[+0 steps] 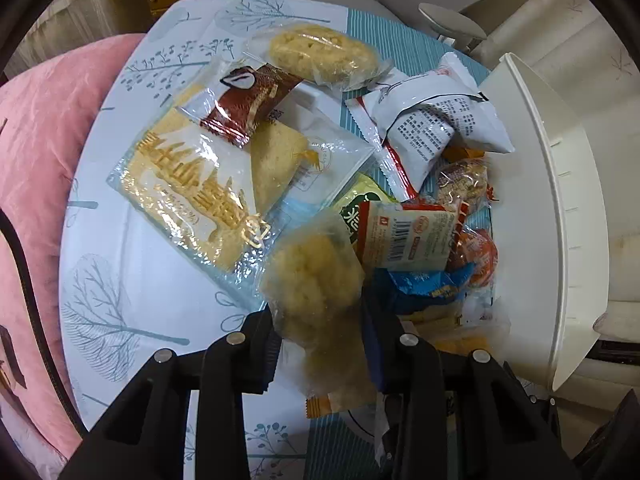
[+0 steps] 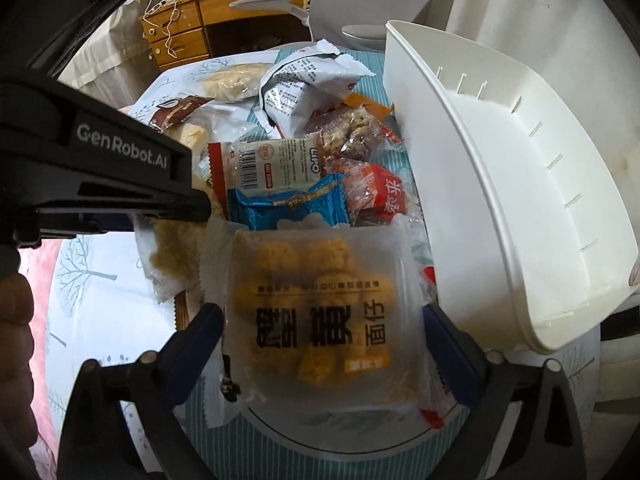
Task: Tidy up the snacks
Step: 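Grasp the puffed snack bag with left tool while right tool grasps the cookie pack, then carry both packs over the white tray and open both tools to drop them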
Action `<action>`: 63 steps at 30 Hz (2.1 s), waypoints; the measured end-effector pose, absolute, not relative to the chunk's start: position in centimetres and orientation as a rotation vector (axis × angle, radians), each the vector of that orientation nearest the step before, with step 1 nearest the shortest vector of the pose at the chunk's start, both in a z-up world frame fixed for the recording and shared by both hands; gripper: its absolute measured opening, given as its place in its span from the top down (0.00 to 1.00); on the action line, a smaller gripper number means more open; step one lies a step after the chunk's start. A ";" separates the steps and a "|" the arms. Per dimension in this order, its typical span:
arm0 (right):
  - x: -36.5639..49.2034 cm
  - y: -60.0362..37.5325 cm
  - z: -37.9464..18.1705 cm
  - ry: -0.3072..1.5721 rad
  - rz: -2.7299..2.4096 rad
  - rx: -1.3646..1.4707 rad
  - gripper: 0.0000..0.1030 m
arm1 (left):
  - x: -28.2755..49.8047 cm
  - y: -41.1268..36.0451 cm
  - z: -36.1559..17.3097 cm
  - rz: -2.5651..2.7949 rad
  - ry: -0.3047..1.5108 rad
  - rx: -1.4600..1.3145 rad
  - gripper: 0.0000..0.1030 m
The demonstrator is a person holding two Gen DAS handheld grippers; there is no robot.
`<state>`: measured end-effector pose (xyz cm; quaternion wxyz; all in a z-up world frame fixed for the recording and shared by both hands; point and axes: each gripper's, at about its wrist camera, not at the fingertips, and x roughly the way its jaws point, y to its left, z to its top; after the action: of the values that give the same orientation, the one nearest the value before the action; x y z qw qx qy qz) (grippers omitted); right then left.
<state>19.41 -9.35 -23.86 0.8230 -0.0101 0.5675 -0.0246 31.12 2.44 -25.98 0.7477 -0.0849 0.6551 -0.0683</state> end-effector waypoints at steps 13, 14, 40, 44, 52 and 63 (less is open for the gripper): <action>16.8 -10.3 -23.0 1.355 -0.064 0.117 0.18 | 25.7 5.0 -19.5 -0.142 1.352 -0.192 0.68; 16.3 -10.6 -22.9 1.377 -0.070 0.154 0.18 | 24.8 5.4 -18.7 -0.146 1.343 -0.195 0.68; 5.9 -20.1 -10.5 1.181 -0.311 0.380 0.18 | 13.6 2.5 -7.4 -0.325 1.091 -0.258 0.68; 7.3 -21.7 -9.8 1.158 -0.256 0.372 0.18 | 14.2 -0.4 -6.8 -0.333 1.068 -0.264 0.68; 10.8 -26.7 -8.1 1.103 -0.172 0.286 0.18 | 16.2 -6.3 -6.5 -0.300 1.028 -0.320 0.68; 15.3 -33.2 -7.1 0.991 -0.031 0.173 0.18 | 19.2 -14.6 -8.6 -0.282 1.015 -0.361 0.68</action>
<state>15.28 -33.20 -7.08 0.8761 0.0829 0.4747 -0.0148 19.20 -14.59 -8.57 0.8489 -0.1715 0.4817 -0.1339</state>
